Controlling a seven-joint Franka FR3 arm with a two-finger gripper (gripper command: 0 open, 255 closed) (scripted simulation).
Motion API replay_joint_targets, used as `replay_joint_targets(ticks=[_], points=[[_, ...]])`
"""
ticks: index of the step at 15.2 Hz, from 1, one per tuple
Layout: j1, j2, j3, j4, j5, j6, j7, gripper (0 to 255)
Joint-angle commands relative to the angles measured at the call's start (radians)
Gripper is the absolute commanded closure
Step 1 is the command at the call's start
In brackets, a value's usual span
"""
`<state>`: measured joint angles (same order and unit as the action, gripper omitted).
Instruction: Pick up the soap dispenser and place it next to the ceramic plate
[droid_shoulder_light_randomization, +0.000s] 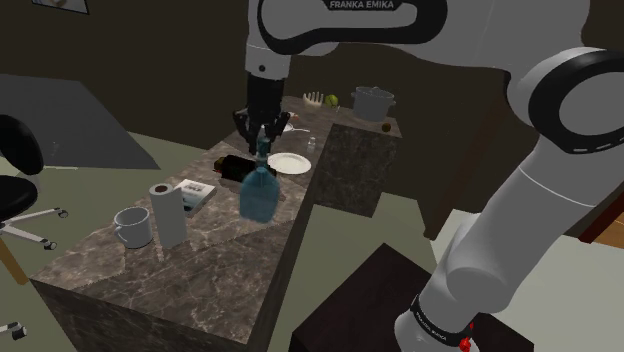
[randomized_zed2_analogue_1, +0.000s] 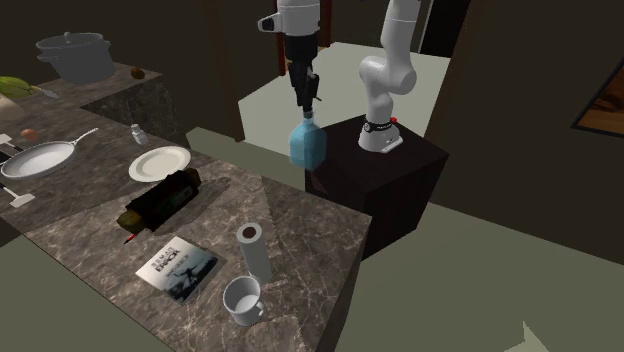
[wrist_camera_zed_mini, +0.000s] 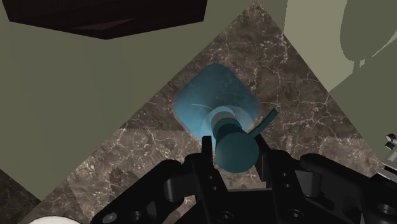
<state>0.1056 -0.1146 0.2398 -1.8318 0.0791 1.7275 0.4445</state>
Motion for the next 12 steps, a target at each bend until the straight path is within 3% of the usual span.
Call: replay_joint_targets(ticks=[1,12], points=[[0.0,0.005,0.001,0.031,-0.002,-0.026,0.003,255],[0.0,0.037,0.001,0.216,-0.01,-0.18,0.016,255]])
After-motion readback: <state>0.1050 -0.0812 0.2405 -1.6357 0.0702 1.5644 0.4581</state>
